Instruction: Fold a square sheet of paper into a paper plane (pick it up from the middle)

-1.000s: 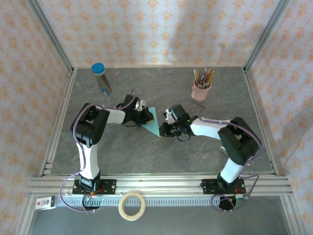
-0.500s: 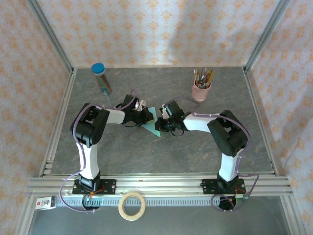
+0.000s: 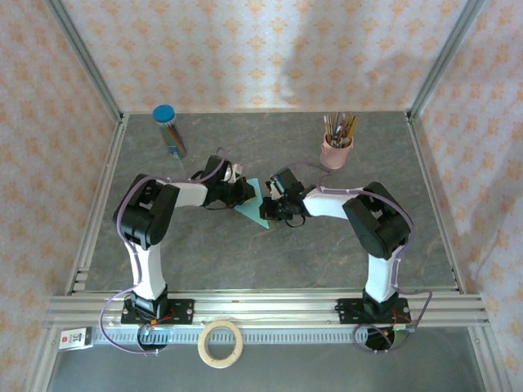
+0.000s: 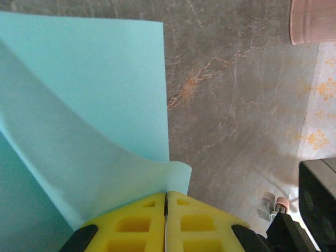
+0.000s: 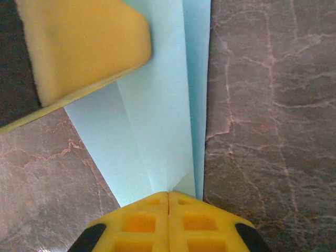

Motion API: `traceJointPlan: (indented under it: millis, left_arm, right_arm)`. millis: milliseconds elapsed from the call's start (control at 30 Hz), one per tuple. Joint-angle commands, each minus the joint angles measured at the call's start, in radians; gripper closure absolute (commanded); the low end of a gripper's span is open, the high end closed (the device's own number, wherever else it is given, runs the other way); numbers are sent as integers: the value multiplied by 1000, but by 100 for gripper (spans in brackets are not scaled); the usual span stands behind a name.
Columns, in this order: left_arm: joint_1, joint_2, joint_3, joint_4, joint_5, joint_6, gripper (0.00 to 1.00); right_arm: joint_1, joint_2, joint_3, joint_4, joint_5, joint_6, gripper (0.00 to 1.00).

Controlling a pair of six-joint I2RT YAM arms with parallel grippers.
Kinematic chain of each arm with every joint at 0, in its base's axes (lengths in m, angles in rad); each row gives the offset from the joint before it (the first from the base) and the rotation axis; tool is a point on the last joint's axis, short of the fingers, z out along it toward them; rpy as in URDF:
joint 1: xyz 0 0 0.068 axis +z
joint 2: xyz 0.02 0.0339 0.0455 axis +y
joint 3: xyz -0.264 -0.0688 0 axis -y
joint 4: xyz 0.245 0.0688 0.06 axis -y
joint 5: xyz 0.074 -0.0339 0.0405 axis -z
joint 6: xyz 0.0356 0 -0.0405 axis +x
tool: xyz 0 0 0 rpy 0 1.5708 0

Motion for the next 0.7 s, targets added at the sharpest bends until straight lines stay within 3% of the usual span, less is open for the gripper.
traceJointPlan:
  millis: [0, 467, 667]
  left_arm:
    - [-4, -8, -6, -8, -23, 41, 91]
    - [2, 76, 52, -130, -139, 128, 92]
    - [50, 78, 80, -113, -154, 145, 92]
  right_arm:
    - [-1, 49, -12, -115, 90, -12, 94]
    - [3, 80, -8, -208, 162, -39, 95]
    - [2, 90, -31, -267, 209, -74, 96]
